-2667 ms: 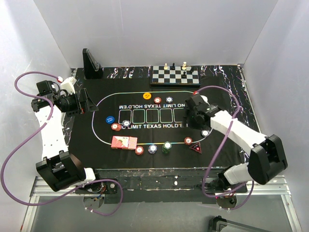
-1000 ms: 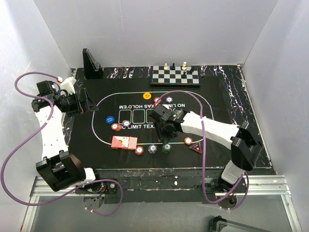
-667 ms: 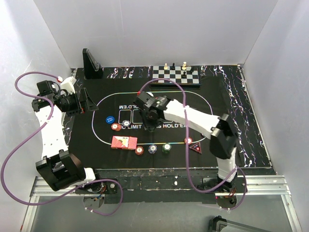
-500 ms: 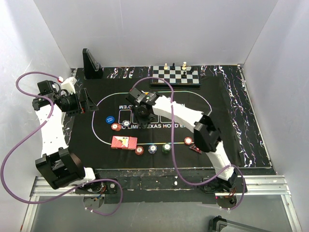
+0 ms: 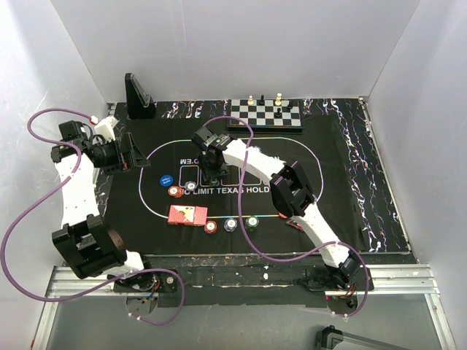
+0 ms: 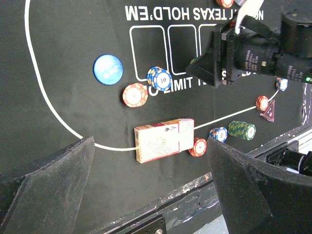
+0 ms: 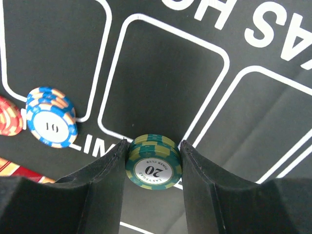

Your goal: Distribute texas hold em gaming equipment

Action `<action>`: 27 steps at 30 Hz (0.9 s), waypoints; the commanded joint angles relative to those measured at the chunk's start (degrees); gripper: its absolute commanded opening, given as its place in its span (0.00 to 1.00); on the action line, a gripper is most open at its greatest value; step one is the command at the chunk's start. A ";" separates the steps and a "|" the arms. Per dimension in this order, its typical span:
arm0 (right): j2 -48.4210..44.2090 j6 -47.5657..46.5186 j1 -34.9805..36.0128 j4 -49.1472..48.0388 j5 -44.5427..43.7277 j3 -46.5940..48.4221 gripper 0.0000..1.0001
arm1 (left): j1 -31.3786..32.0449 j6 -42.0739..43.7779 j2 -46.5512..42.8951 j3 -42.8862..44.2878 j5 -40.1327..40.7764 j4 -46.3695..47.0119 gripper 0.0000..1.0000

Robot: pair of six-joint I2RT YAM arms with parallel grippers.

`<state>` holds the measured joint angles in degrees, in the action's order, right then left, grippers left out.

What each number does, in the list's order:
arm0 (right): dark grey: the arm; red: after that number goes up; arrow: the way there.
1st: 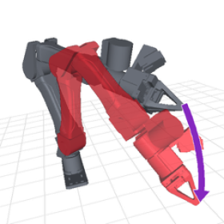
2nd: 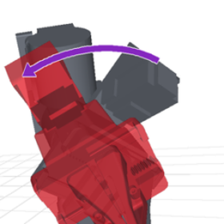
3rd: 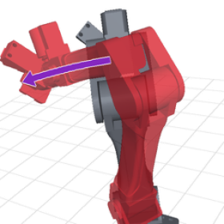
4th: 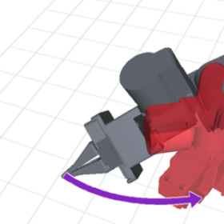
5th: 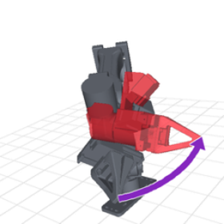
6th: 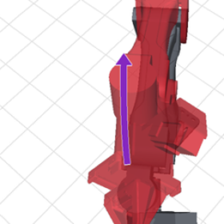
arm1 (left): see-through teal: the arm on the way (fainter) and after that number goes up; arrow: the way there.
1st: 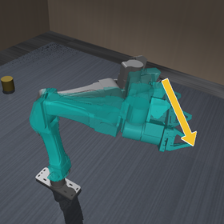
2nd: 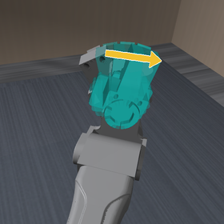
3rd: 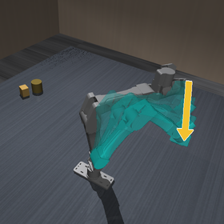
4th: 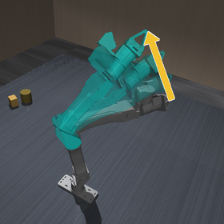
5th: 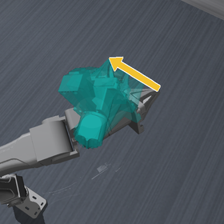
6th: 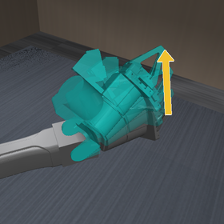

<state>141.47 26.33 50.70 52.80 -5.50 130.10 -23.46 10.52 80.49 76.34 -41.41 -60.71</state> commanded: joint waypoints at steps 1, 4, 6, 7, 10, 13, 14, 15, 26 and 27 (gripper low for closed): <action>1.96 -0.31 -0.42 -4.28 2.68 3.66 0.08 | -0.18 0.90 -0.24 0.66 -1.66 1.99 1.00; 3.55 -0.14 -0.42 -4.80 3.56 5.15 0.08 | -0.27 0.81 0.19 0.66 -1.48 2.08 1.00; 4.16 0.30 -0.42 -5.33 4.00 5.51 0.08 | -0.18 0.81 0.20 0.57 -1.31 2.26 1.00; 4.51 0.30 -0.51 -5.68 4.18 5.42 0.08 | -0.27 0.73 0.20 0.48 -1.31 2.17 1.00; 5.22 0.57 -0.51 -6.21 4.44 5.95 0.08 | -0.18 0.90 0.19 0.22 -1.04 2.26 1.00; 6.10 0.48 -0.51 -6.04 4.71 6.83 0.11 | -0.18 1.08 0.11 0.39 -0.60 2.09 1.00; 6.19 0.48 -0.51 -6.30 5.05 6.83 0.15 | -0.27 1.08 0.11 0.39 -0.52 1.91 1.00; 6.19 0.57 -0.42 -6.30 5.14 6.92 0.18 | -0.18 1.08 0.11 0.39 -0.52 1.91 1.00; 2.76 -1.62 -0.51 -5.33 3.57 6.39 0.70 | -0.18 0.38 -1.30 0.13 -0.08 1.47 1.00; 2.06 -1.98 -0.51 -5.25 3.30 6.74 0.71 | -0.27 0.20 -1.47 0.04 -0.16 1.47 1.00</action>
<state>146.58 26.48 50.26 47.53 -0.64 135.94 -23.46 10.66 81.28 76.34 -41.30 -59.51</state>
